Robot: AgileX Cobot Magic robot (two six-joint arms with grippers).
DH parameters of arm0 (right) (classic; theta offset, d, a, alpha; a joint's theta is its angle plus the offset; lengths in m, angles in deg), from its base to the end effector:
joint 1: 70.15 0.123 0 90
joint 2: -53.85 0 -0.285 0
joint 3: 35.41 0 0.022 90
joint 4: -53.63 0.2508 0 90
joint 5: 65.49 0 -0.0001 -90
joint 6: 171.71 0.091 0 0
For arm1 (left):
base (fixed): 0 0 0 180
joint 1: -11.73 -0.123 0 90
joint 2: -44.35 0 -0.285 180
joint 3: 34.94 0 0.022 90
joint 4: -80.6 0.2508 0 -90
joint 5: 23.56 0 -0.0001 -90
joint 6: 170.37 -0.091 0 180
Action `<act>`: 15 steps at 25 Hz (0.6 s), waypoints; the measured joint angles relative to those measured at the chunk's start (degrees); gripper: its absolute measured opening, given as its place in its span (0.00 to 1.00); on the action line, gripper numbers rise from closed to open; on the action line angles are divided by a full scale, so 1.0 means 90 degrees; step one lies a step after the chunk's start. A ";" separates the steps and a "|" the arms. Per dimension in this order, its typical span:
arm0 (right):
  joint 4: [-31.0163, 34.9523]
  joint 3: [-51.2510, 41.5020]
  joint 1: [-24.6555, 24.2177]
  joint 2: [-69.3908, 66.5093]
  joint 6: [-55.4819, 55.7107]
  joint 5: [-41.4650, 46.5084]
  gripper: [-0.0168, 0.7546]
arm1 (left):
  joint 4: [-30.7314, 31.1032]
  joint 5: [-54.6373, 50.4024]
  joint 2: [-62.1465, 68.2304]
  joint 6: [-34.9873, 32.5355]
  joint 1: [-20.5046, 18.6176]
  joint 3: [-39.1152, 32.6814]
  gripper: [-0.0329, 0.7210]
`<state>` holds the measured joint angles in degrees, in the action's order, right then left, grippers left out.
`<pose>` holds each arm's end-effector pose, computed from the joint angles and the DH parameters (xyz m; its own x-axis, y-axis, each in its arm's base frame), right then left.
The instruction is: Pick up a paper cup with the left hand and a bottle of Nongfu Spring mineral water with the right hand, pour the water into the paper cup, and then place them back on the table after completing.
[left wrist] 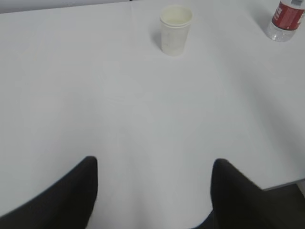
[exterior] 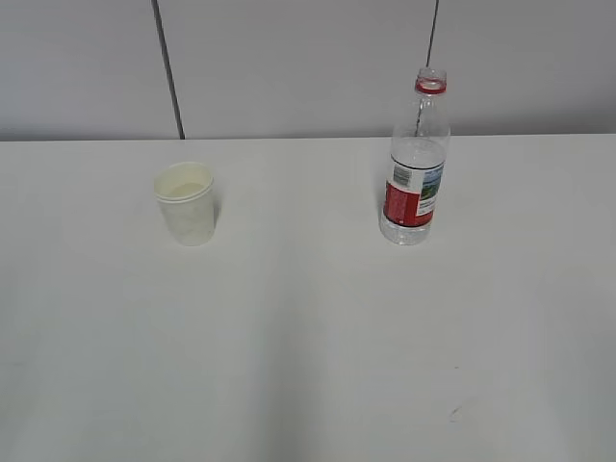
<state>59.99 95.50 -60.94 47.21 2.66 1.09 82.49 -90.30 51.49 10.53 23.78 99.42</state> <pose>-0.0130 0.0073 0.2671 -0.5118 -0.1374 -0.8481 -0.2722 0.9622 0.0084 -0.0163 0.0063 0.2828 -0.4822 0.1002 -0.8703 0.1816 0.9833 0.0126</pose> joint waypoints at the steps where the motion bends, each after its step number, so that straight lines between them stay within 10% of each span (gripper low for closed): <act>1: 0.0004 0.0000 0.0000 0.0000 0.0012 0.0000 0.76 | 0.0000 0.0144 -0.0006 0.0000 0.0000 -0.0075 0.65; 15: -0.0369 0.0000 0.0000 0.0000 0.0047 -0.0014 0.76 | -0.0020 0.0356 -0.0006 -0.0005 0.0000 -0.0194 0.65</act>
<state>56.67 95.50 -60.94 47.21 3.08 0.96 82.31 -87.09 51.44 10.48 23.78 97.67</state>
